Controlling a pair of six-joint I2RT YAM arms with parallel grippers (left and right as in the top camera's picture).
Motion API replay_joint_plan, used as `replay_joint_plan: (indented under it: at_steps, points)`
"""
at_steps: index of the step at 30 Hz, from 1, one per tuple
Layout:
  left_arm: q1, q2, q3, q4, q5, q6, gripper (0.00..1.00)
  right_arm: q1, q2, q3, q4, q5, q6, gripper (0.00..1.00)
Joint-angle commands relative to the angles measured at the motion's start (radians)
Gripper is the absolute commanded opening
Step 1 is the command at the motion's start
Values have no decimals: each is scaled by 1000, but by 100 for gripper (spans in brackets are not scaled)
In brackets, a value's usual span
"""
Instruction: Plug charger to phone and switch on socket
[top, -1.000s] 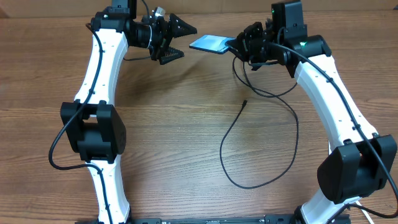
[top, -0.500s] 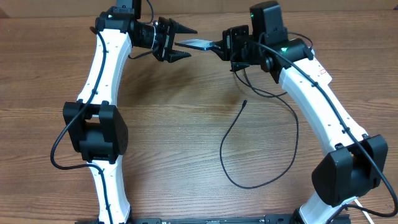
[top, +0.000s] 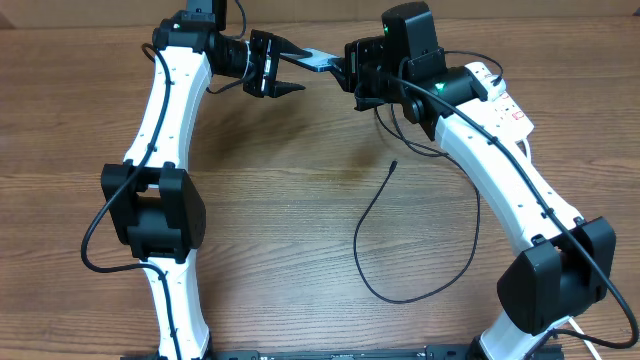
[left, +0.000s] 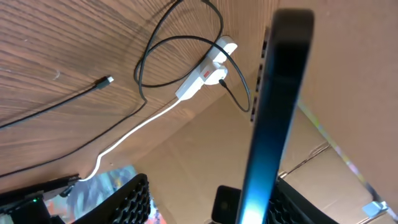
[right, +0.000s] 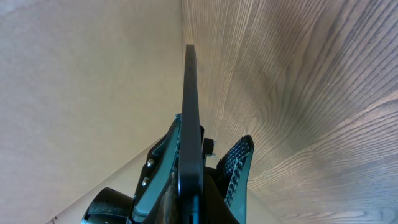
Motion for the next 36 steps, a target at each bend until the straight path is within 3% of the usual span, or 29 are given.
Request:
replay_joint_plan:
  at_steps: [1,6,11,16,21,31,33,36]
  points:
    - [-8,-26,16,1,-26,-60,51,10,-14,42,13,3,36,4]
    - [-8,-26,16,39,-26,-113,47,23,-14,41,-12,3,125,4]
    - [-8,-26,16,53,-18,-114,46,27,-14,41,-21,3,125,4]
    - [-8,-26,16,53,-18,-114,36,27,-14,41,-25,0,125,4]
    - [-8,-26,16,54,-18,-122,34,27,-14,41,-24,0,125,4]
    - [-8,-26,16,53,-18,-140,5,29,-14,41,-24,-35,124,5]
    - [-8,-26,16,53,-18,-140,4,30,-14,41,-24,-46,124,15]
    - [-7,-26,16,53,-18,-140,4,30,-14,41,-25,-58,75,54]
